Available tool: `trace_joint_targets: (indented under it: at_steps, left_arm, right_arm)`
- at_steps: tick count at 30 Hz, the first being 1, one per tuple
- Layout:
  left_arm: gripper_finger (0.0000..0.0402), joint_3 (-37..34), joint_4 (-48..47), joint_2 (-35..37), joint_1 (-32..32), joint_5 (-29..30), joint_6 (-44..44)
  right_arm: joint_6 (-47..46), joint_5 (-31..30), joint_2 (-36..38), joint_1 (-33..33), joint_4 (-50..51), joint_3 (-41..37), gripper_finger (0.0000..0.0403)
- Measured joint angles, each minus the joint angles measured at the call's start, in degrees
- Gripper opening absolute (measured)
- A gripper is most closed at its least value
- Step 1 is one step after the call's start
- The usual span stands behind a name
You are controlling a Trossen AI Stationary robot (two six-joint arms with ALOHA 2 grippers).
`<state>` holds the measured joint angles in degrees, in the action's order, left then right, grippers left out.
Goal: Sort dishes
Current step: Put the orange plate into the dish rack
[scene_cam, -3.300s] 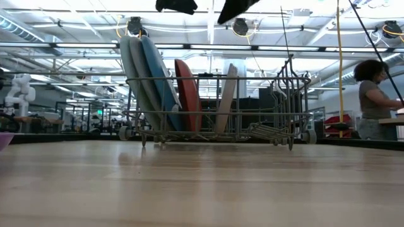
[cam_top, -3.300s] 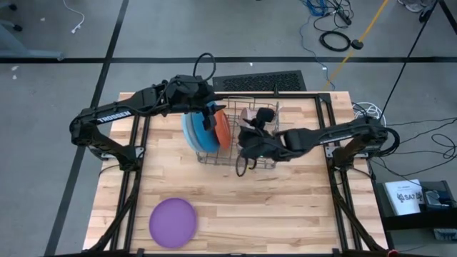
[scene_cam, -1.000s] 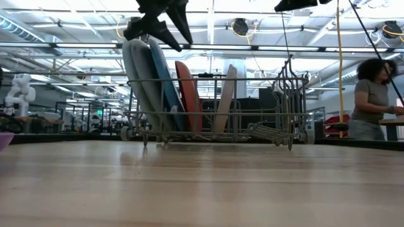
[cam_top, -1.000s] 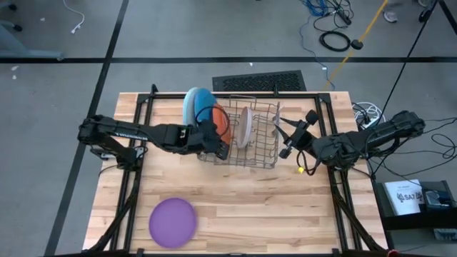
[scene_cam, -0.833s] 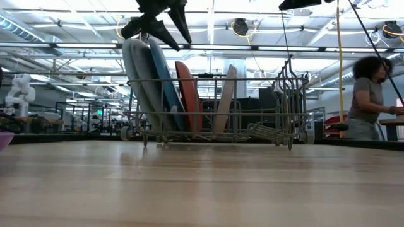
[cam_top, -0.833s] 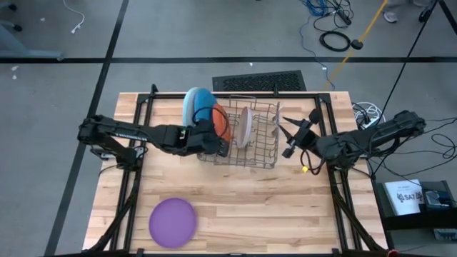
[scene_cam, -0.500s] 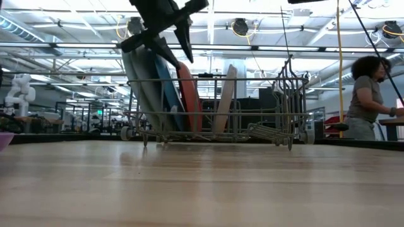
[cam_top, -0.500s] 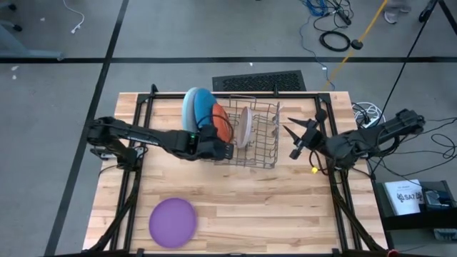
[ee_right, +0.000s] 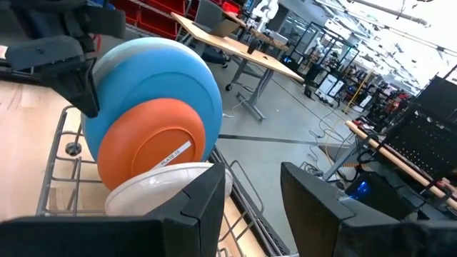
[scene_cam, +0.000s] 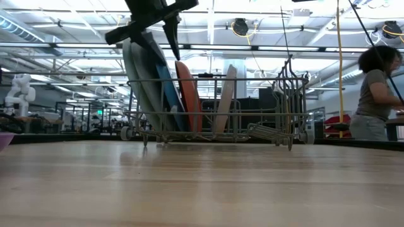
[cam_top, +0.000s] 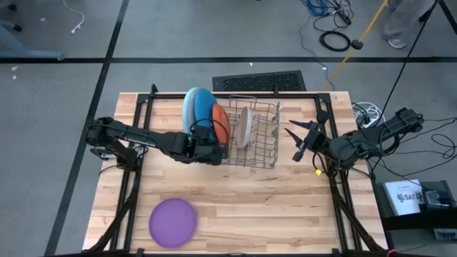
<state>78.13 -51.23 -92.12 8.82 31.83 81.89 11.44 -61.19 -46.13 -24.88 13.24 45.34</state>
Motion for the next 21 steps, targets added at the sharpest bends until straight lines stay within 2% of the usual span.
trace_joint_targets:
  at_steps: [5,9,13,18,21]
  left_arm:
    - [0.0139,0.0,0.51,0.0,-0.42,0.66,-0.06]
    - [0.0139,0.0,4.4,0.0,-0.43,0.83,-2.94]
    - [0.0139,0.83,5.96,-0.02,1.31,0.93,-4.73]
    - [0.0137,5.07,6.22,0.0,3.88,6.96,-6.04]
    - [0.0121,6.98,5.93,-0.38,4.75,9.96,-6.17]
  right_arm:
    - [-0.01,-0.01,0.0,0.02,-0.03,0.0,0.0132]
    - [-0.02,-0.02,0.0,0.02,-0.04,0.0,0.0132]
    - [-0.04,-0.02,0.0,0.02,0.12,0.0,0.0132]
    - [-0.04,-0.04,0.0,0.02,0.54,0.0,0.0132]
    - [-0.03,-0.04,0.0,0.04,0.56,0.0,0.0132]
